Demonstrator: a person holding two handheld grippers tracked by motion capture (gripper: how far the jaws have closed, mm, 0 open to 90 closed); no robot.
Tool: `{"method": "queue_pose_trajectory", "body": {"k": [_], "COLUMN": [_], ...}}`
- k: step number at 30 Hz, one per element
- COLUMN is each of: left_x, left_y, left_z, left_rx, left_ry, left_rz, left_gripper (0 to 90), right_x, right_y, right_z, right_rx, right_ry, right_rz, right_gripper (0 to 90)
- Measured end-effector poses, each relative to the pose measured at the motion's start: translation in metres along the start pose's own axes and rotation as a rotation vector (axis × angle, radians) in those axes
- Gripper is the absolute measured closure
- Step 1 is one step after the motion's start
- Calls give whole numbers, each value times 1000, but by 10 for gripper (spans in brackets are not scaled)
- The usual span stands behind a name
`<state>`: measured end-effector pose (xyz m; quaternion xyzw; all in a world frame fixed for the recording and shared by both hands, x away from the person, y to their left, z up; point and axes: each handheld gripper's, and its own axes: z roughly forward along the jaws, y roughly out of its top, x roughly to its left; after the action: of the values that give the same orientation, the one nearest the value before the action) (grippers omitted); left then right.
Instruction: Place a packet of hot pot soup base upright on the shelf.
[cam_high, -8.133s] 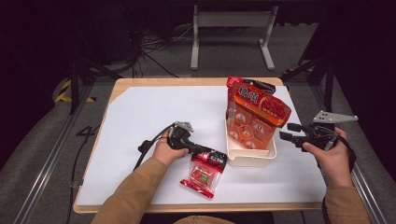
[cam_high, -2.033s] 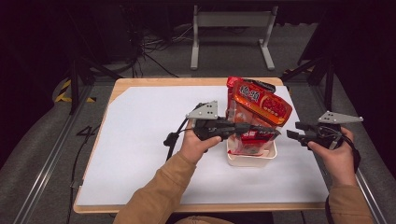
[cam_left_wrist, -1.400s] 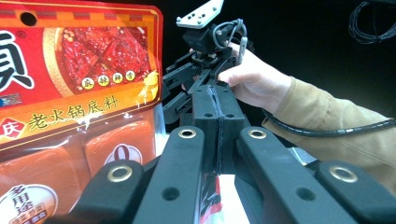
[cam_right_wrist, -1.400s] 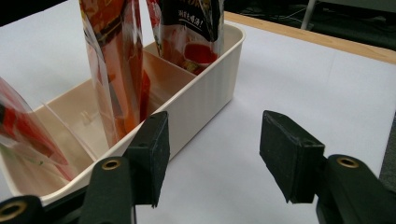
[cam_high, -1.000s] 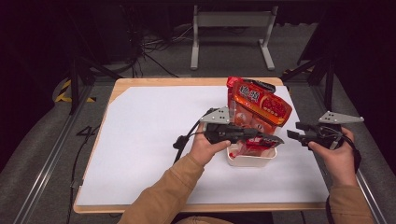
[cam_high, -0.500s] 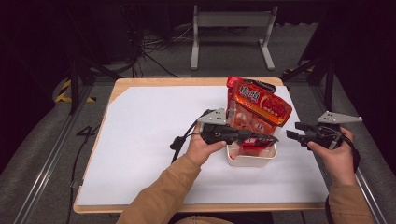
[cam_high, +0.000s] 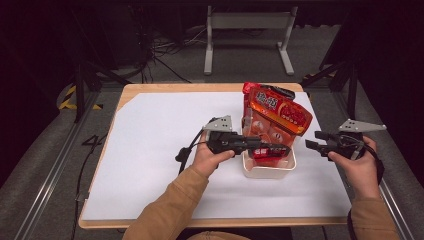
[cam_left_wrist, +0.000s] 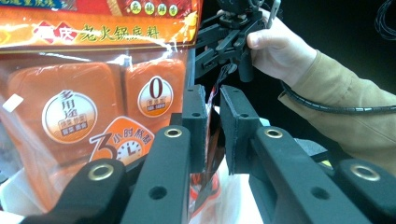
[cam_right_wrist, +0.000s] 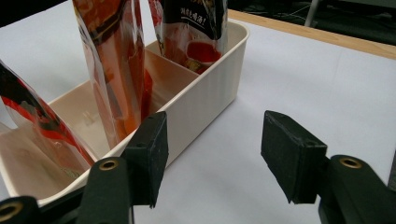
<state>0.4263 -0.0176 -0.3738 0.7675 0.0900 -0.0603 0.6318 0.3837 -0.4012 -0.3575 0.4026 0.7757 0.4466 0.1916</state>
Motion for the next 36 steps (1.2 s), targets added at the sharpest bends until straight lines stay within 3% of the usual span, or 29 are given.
{"method": "queue_pose_trajectory", "body": {"k": [11, 20, 23, 36], "left_x": [2, -5, -8, -15], "left_y": [-2, 6, 10, 21], "left_z": [-3, -12, -20, -80], "left_rx": [9, 18, 11, 14], "left_ry": [13, 81, 88, 237], "left_rz": [-22, -8, -17, 2], "left_gripper": [621, 443, 390, 295], "right_x": [0, 2, 3, 4], "right_y": [0, 1, 2, 3], "right_z": [3, 5, 6, 10], "right_rx": [2, 3, 3, -2], "right_ry": [6, 8, 9, 21], "right_rz": [5, 5, 12, 3], "right_gripper": [400, 381, 377, 357]}}
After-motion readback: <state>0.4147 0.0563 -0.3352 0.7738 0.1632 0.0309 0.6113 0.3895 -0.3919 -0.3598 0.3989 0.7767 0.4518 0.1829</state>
